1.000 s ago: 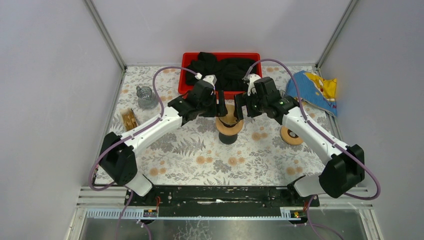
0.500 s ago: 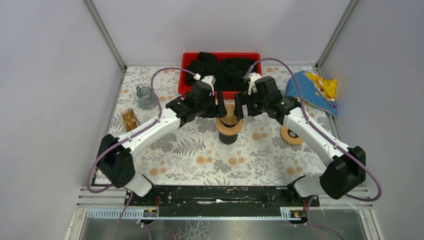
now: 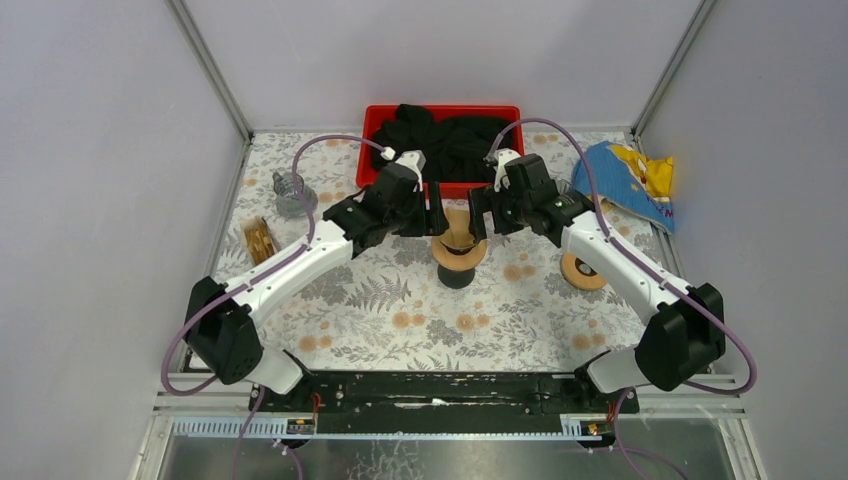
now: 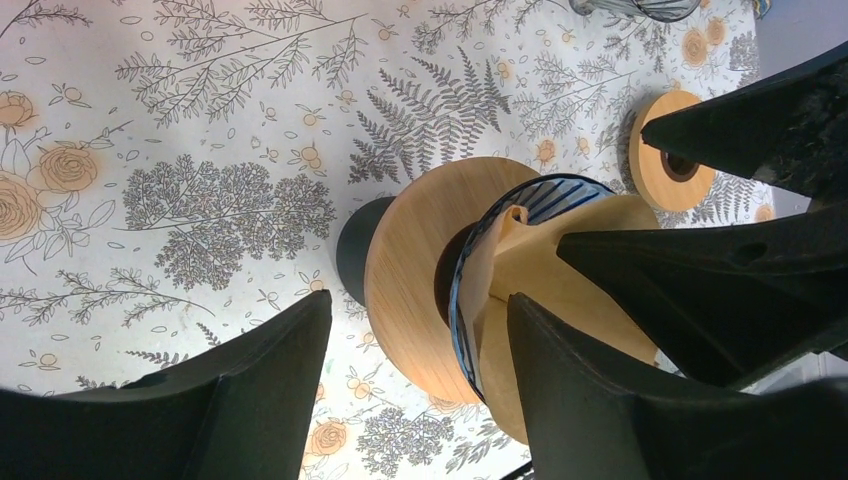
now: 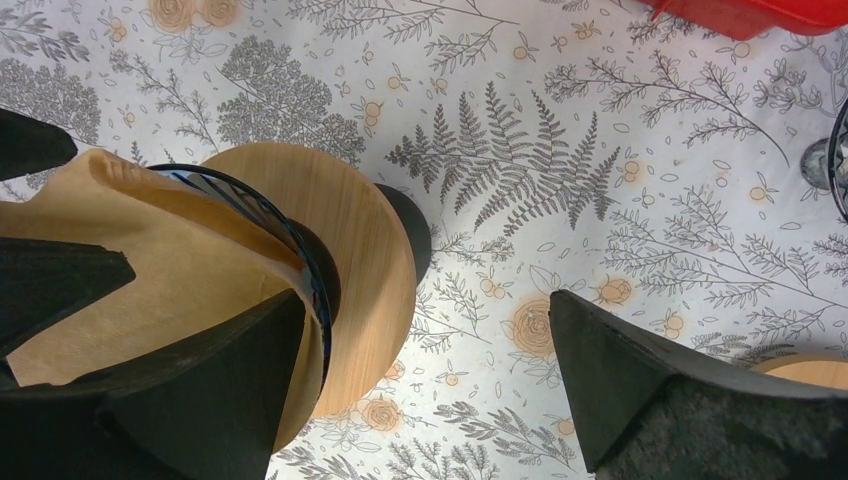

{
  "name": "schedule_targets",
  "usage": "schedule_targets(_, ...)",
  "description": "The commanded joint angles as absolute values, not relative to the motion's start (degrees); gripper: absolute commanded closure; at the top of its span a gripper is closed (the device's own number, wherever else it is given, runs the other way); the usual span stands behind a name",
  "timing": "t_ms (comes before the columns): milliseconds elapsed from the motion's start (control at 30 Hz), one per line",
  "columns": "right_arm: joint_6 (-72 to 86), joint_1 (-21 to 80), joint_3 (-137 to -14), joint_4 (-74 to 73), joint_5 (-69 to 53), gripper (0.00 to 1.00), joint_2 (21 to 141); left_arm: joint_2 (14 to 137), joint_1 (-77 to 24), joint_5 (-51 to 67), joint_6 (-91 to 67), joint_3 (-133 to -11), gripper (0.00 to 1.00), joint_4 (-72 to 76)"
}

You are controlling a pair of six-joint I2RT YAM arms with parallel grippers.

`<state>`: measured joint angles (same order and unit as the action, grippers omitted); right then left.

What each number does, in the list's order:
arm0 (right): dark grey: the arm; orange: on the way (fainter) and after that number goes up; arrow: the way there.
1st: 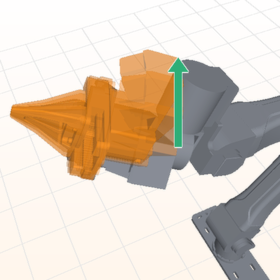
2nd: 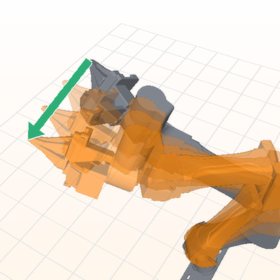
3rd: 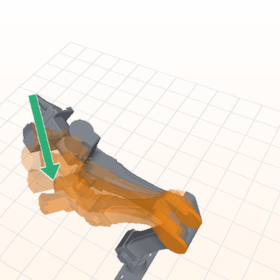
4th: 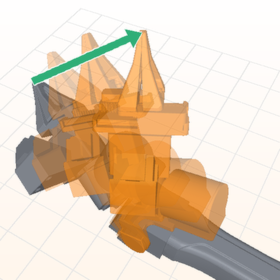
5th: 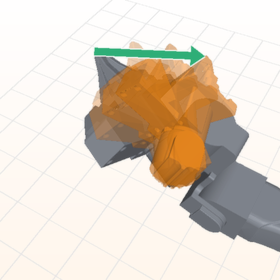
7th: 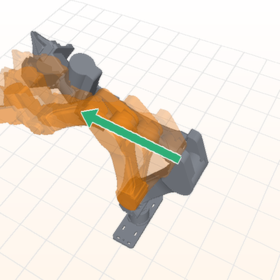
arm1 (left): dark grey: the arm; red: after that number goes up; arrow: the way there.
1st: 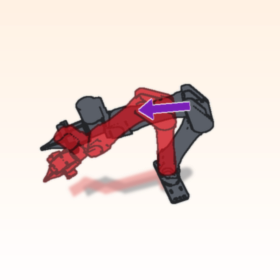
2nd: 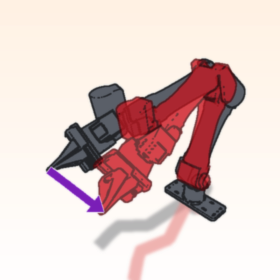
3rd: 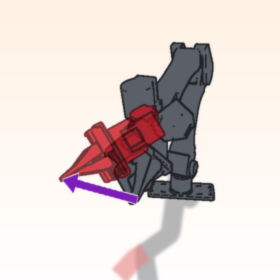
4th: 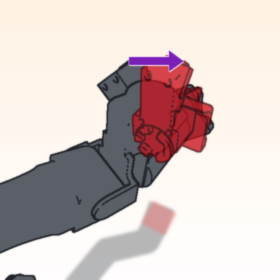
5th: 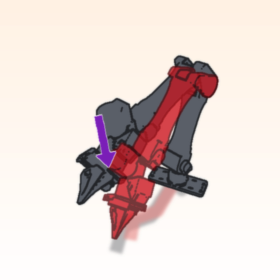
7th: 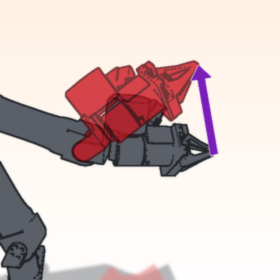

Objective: Place the coffee filter in the dripper
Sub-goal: Place the coffee filter in the coffee dripper.

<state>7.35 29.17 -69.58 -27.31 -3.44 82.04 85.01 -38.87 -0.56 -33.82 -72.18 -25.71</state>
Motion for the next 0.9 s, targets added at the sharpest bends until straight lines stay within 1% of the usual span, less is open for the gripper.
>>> schedule_targets(0, 7.51, 28.94, -70.94, -27.08, -1.61, 0.01, 82.33, 86.25, -39.27, -2.64, -32.44, -72.21, 0.30, -26.63)
schedule_targets(167, 7.41, 28.94, -70.58, -27.07, -1.48, 0.01, 82.61, 87.68, -39.78, -4.22, -32.18, -72.92, 0.35, -27.82)
schedule_targets(367, 7.47, 28.93, -70.85, -27.14, -1.53, 0.01, 82.86, 89.79, -40.33, -5.53, -31.78, -74.53, 0.36, -29.13)
schedule_targets(667, 7.46, 28.93, -71.75, -27.20, -3.59, 0.01, 81.87, 89.21, -40.96, -6.11, -31.55, -75.76, 0.35, -29.69)
schedule_targets(867, 7.82, 28.92, -72.22, -26.58, -5.07, 0.01, 79.64, 87.56, -41.07, -6.33, -31.64, -75.69, 0.33, -29.70)
